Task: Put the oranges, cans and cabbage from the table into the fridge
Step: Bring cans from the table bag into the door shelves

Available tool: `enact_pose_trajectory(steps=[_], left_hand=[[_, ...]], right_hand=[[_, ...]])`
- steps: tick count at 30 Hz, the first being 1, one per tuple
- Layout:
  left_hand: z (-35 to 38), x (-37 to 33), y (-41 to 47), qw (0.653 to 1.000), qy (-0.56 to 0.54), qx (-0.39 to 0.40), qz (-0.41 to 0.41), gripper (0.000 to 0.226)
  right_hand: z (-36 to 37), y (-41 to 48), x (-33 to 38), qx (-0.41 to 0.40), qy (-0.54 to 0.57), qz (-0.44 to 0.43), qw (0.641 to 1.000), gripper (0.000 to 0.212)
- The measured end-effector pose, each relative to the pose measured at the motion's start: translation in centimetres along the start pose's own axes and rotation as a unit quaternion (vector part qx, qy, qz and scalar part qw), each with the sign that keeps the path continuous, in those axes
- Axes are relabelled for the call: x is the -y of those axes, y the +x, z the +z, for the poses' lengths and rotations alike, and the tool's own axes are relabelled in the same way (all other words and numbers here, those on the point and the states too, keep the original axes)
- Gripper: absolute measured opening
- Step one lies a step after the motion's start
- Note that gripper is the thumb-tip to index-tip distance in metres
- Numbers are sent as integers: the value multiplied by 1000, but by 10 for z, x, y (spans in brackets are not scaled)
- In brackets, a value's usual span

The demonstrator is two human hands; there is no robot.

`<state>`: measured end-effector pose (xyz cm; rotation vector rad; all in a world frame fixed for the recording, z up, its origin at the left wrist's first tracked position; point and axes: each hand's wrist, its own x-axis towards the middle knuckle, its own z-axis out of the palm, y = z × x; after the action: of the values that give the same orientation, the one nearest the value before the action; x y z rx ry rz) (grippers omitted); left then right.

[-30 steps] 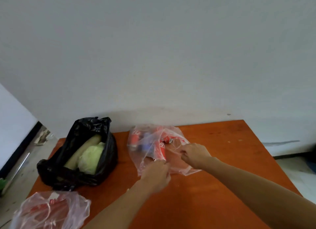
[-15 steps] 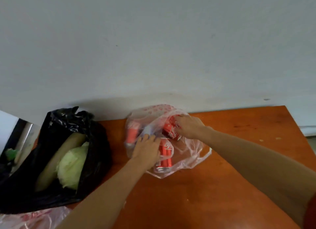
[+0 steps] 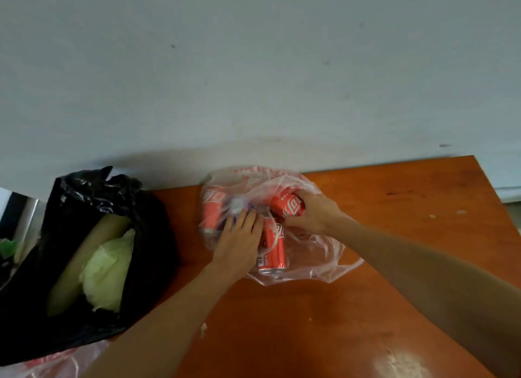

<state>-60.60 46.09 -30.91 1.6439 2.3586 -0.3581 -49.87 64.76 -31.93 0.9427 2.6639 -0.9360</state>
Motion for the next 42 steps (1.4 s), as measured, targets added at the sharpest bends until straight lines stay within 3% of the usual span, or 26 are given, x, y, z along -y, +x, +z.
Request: enact_pose_trajectory(steps=[2,5,8,11,13,16,20,23,26,29,34,38,42], left_hand=[[-6,2,-7,997,-11,-68,39,62],[-10,-8,-18,969,11,-151,197,49],[-8,-26,-16,941,49,-118,314,42],[-2,-35,-10,931,111,-42,344,43],[-4,-36,-6,932,129,-50,335,33],[-17,-37,-3,951,69,-58,296,44],[-29,-33,-1,966,25,32,257,74],[-24,-32,-5,977,-35,62,199,73],[-29,-34,-9,962,97,87,240,33],[-30,-36,-11,927,221,103,286,67],[-12,-40,-5,866,384,98,306,61],[-1,-39,-5,880,369,71,289,52],[-15,-41,-24,913,301,56,269,55]], right_hand=[[-10,-15,-5,-13,31,25,999,75],[-25,-42,-16,-28,12,51,998,76],[-31,-70,-32,-22,6,79,997,79],[-32,-94,-46,-28,9,94,995,80],[-30,-107,-54,-34,10,99,994,82],[-22,-117,-65,-42,19,105,993,83],[-13,-122,-72,-59,40,107,992,83],[-6,-122,-70,-61,43,110,991,85],[-1,-122,-64,-55,35,108,992,84],[2,-124,-60,-58,27,110,992,85],[13,-132,-54,-61,30,129,989,93],[26,-153,-50,-78,27,134,987,102],[36,-186,-37,-100,17,143,985,97]])
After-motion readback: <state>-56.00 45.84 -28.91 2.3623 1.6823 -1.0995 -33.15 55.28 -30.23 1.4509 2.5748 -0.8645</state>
